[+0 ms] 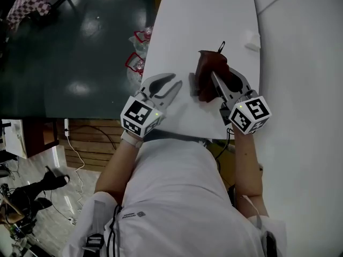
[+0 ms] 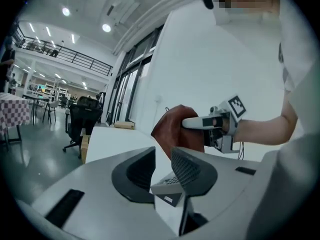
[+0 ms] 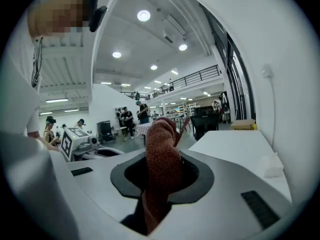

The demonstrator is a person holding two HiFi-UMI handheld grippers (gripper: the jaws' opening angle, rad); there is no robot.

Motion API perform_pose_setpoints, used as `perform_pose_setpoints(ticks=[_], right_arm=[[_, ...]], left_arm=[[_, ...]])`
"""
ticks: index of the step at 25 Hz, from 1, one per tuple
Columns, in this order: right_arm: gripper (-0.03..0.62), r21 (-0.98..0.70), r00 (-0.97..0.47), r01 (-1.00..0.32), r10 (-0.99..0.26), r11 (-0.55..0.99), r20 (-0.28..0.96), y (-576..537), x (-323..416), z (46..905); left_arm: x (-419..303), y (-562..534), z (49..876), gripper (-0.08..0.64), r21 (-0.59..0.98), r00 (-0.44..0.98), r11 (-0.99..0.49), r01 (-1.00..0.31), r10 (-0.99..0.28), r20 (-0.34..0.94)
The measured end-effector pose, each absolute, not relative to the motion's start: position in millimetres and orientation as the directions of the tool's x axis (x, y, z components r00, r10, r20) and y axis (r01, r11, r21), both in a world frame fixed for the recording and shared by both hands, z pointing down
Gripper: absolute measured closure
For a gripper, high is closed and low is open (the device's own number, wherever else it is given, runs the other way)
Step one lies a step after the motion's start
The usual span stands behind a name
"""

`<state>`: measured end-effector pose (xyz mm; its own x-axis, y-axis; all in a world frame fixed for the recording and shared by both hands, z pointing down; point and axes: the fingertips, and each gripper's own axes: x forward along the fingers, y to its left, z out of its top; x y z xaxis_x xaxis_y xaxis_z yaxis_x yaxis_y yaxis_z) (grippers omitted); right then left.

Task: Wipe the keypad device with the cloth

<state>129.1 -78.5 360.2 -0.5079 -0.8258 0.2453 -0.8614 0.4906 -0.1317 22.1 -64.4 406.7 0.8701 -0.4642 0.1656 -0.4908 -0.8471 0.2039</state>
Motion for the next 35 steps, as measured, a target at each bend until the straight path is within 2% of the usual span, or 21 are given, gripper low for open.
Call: perform_pose_setpoints(ticks=[7, 10, 15, 19, 25, 31, 35], right_arm=[[0.509, -0.051, -0.460, -0.888, -0.879, 0.457, 0.126, -43.5, 102.4, 323.3], [0.509, -0.040, -0.437, -0.900, -0.894, 0.435, 0.102, -30.2, 92.5, 312.2], [0.509, 0.035, -0.415, -0.907, -0.903, 0.420, 0.109, -14.5, 68.5, 305.1], [0.511, 0.033, -0.395, -0.916, -0.915, 0.399, 0.088, -6.4, 51.7, 300.2], [0.511, 0.076, -0.374, -0.921, -0.923, 0.381, 0.090, -4.6, 25.1, 298.9], [0.511, 0.107, -0.368, -0.919, -0.923, 0.379, 0.115, -0.1, 5.6, 309.8], [0.511, 0.106, -0.357, -0.923, -0.926, 0.370, 0.125, 1.3, -3.6, 310.5]], left_arm=[[-13.1, -61.7, 361.5, 0.526, 0.147, 0.875, -0.862, -0.484, -0.476, 0.092], [-27.1, -57.4, 343.6, 0.536, 0.133, 0.881, -0.871, -0.474, -0.467, 0.079], [-45.6, -45.5, 328.9, 0.548, 0.133, 0.909, -0.899, -0.417, -0.414, 0.055], [-62.6, -42.0, 325.4, 0.549, 0.155, 0.922, -0.910, -0.386, -0.385, 0.037], [-82.8, -45.8, 325.2, 0.549, 0.162, 0.927, -0.913, -0.374, -0.372, 0.042], [-94.2, -46.2, 327.5, 0.549, 0.234, 0.933, -0.905, -0.354, -0.358, 0.029], [-102.3, -46.0, 324.6, 0.549, 0.218, 0.931, -0.907, -0.359, -0.364, 0.021]])
